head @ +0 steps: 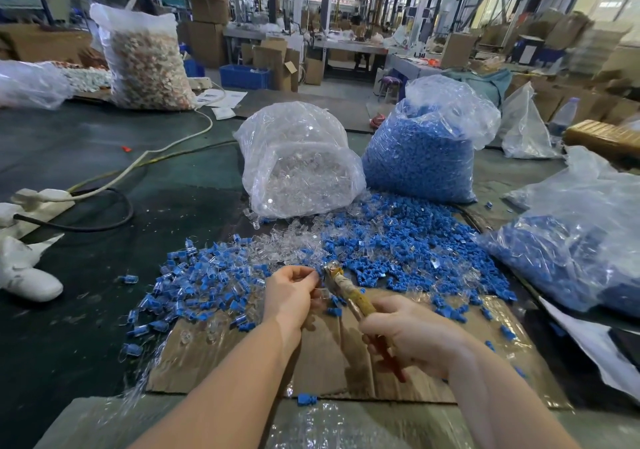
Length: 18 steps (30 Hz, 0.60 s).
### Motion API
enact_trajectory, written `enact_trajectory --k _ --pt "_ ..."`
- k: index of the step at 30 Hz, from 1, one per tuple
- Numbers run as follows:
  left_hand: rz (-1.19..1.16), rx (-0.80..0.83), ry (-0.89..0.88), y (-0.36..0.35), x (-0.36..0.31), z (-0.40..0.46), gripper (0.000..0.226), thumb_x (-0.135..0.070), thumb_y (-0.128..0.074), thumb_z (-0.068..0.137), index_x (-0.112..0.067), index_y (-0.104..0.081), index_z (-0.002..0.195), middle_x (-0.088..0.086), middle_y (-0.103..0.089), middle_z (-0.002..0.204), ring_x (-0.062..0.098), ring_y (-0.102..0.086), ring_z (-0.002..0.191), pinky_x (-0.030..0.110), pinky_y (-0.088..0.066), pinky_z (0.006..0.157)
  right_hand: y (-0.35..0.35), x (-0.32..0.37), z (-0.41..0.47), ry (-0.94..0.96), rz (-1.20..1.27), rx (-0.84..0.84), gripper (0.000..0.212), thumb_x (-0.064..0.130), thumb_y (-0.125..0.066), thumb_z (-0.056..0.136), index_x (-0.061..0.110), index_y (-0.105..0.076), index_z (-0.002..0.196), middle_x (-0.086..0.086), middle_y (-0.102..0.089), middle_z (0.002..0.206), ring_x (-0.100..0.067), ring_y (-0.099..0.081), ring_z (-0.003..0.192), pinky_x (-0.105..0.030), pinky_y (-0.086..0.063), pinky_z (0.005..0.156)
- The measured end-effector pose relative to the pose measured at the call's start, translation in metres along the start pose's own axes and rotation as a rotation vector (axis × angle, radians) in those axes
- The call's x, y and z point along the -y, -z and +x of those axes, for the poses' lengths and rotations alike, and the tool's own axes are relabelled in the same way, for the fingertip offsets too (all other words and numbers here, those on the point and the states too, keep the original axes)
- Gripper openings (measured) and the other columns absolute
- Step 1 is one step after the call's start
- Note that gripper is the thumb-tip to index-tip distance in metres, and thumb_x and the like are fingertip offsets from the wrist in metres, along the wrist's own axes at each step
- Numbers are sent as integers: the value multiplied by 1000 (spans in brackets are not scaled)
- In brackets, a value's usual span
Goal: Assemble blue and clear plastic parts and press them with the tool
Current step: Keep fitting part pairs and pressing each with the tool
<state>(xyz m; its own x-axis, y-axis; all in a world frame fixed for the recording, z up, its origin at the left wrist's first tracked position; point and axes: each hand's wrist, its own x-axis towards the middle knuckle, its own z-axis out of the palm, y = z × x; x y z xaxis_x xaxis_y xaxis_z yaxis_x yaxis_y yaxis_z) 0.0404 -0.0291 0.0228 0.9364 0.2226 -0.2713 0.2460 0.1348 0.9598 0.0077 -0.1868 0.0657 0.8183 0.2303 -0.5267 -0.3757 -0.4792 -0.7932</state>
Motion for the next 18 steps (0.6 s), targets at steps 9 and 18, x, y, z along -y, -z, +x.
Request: enact_trajectory --k 9,18 --pt "15 -63 -55 -2 -2 1 6 -7 -56 91 -9 -61 87 9 -61 74 14 -57 57 26 -51 58 0 -3 0 -41 -46 20 28 -5 -45 75 6 -49 100 -13 -43 91 -25 -41 83 -38 -33 71" --pt "-1 -103 -9 -6 -8 3 7 -7 -57 90 -11 -61 86 6 -61 72 11 -56 57 26 -47 53 3 -2 0 -29 -76 37 24 -6 -47 75 10 -49 93 -10 -47 88 -24 -46 83 -37 -41 71"
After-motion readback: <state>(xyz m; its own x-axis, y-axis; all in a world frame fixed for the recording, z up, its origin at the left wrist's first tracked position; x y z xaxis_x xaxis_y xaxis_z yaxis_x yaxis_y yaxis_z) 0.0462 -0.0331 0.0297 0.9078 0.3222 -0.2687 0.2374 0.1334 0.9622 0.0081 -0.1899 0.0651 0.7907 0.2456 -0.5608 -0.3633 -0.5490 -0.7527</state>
